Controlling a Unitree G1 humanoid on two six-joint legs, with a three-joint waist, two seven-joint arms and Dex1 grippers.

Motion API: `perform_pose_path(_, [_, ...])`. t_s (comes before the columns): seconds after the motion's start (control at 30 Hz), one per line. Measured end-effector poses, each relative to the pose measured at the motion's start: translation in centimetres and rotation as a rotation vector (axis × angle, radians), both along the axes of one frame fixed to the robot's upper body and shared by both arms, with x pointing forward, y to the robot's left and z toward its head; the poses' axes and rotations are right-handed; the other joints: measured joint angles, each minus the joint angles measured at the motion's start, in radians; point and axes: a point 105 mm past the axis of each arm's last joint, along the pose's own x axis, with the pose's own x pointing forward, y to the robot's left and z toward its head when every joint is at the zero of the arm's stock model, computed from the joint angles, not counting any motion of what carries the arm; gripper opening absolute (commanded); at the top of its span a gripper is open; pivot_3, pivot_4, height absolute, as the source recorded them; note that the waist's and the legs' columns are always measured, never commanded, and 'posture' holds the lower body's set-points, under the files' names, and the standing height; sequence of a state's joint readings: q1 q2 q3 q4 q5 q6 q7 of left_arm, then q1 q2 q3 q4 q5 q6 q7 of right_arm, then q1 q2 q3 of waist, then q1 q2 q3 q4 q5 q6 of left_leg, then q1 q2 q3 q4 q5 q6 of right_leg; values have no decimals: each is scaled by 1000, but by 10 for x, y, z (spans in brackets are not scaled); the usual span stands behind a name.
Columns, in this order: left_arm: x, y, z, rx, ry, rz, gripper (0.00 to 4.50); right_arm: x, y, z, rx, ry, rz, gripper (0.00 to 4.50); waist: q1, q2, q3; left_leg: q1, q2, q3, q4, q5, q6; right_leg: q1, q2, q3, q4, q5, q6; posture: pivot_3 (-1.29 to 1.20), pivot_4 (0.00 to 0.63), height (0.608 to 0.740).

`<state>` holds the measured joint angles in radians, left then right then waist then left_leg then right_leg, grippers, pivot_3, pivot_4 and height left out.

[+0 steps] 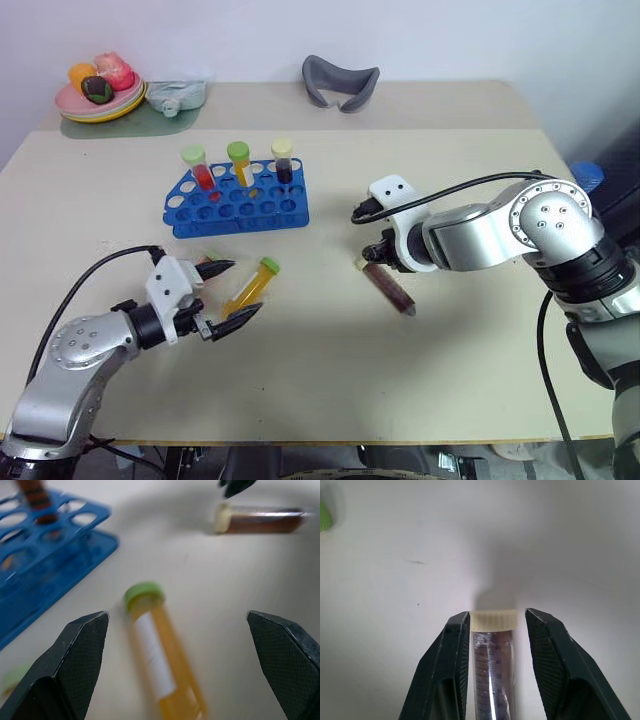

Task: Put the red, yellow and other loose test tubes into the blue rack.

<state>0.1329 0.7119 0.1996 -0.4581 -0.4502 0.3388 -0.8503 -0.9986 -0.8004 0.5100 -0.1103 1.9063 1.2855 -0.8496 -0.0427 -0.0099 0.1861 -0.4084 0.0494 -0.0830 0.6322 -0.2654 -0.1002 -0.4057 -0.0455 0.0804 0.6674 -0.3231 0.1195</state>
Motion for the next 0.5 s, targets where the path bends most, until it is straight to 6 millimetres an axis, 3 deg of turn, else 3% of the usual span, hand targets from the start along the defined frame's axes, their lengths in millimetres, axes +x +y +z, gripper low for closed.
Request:
perform_pose_path(0.23, [-3, -2, -2, 5, 9, -41, 4500, -9, 2, -9, -35, 22, 47, 1755, -3, 0, 0, 0, 0, 0, 0, 0, 0, 0, 0, 0, 1, 0, 0, 0, 150, 740])
perform_pose_path(0.5, [-7, -23, -3, -14, 8, -115, 4500, -22, -7, -36, -92, 108, 37, 1755, -3, 0, 0, 0, 0, 0, 0, 0, 0, 0, 0, 0, 0, 0, 0, 0, 150, 740])
